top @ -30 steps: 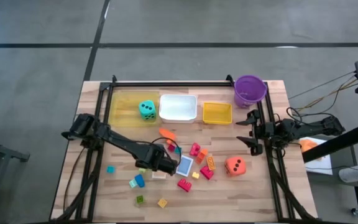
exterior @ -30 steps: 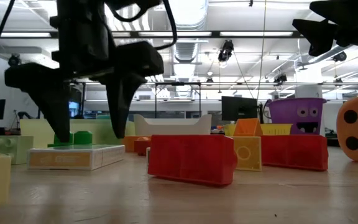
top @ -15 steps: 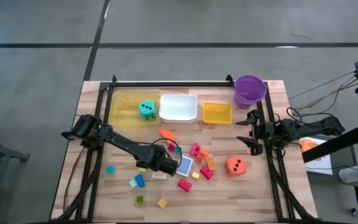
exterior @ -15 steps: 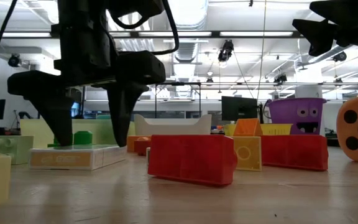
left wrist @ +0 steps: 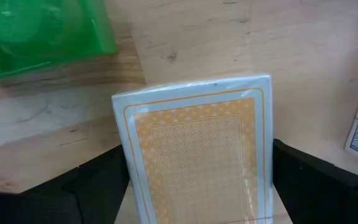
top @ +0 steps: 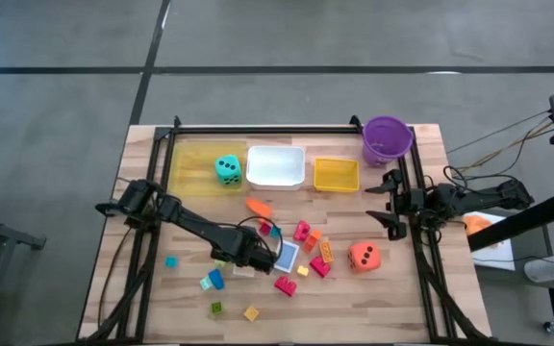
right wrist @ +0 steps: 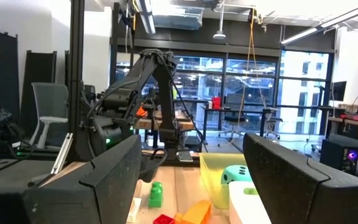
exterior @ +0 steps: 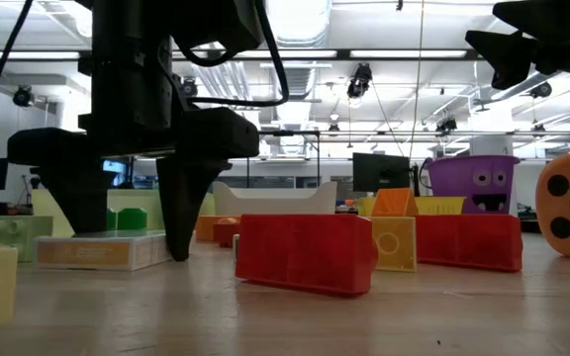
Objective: Pick & Place Toys
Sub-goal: Put the yellow playing cards box into the white bin
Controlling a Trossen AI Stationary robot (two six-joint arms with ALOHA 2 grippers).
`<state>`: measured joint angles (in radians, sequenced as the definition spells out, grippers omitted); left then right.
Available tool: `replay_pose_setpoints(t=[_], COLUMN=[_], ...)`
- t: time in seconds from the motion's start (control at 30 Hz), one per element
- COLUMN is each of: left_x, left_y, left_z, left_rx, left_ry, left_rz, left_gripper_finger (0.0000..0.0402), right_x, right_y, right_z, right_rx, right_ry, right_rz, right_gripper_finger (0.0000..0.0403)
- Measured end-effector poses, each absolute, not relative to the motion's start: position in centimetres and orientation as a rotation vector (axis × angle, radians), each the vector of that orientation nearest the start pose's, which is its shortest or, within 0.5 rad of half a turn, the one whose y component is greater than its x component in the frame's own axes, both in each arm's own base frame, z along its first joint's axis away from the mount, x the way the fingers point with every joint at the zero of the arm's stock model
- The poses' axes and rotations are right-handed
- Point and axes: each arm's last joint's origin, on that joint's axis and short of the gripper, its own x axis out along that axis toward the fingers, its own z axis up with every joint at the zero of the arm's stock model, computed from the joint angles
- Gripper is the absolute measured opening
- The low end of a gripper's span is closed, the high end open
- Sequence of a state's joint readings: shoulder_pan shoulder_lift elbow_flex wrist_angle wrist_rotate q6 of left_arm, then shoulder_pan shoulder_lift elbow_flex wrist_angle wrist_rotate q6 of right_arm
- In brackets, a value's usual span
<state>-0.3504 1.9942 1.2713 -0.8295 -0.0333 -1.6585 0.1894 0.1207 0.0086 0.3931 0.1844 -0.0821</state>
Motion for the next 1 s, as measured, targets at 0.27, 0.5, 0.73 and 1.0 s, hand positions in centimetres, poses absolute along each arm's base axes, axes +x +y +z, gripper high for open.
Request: replay_pose_setpoints(t=[0.27, 0.5, 0.73, 1.0], left_x=[33.2, 33.2, 33.1, 33.3], left_y=[-12.2, -12.2, -12.3, -12.3], left_z=[13.0, 13.0, 13.4, 17.2], left_rx=[-0.972, -0.904, -0.879, -0.87], left_ry=[1.3, 1.329, 1.334, 1.208], left_rz=[0.981, 0.916, 0.886, 0.792], left_gripper_finger=[0.033, 0.0291, 0.0291, 0.0291], right_x=[10.0, 10.0, 10.0, 10.0], right_y=[1.4, 1.4, 1.4, 1.4], right_z=[19.4, 19.4, 19.4, 19.4], right_rx=[-0.033, -0.033, -0.033, -0.029], right_ry=[-0.276, -0.276, -0.276, -0.277], right_rz=[-0.007, -0.006, -0.007, -0.006], right_gripper_finger=[0.028, 0.028, 0.028, 0.028])
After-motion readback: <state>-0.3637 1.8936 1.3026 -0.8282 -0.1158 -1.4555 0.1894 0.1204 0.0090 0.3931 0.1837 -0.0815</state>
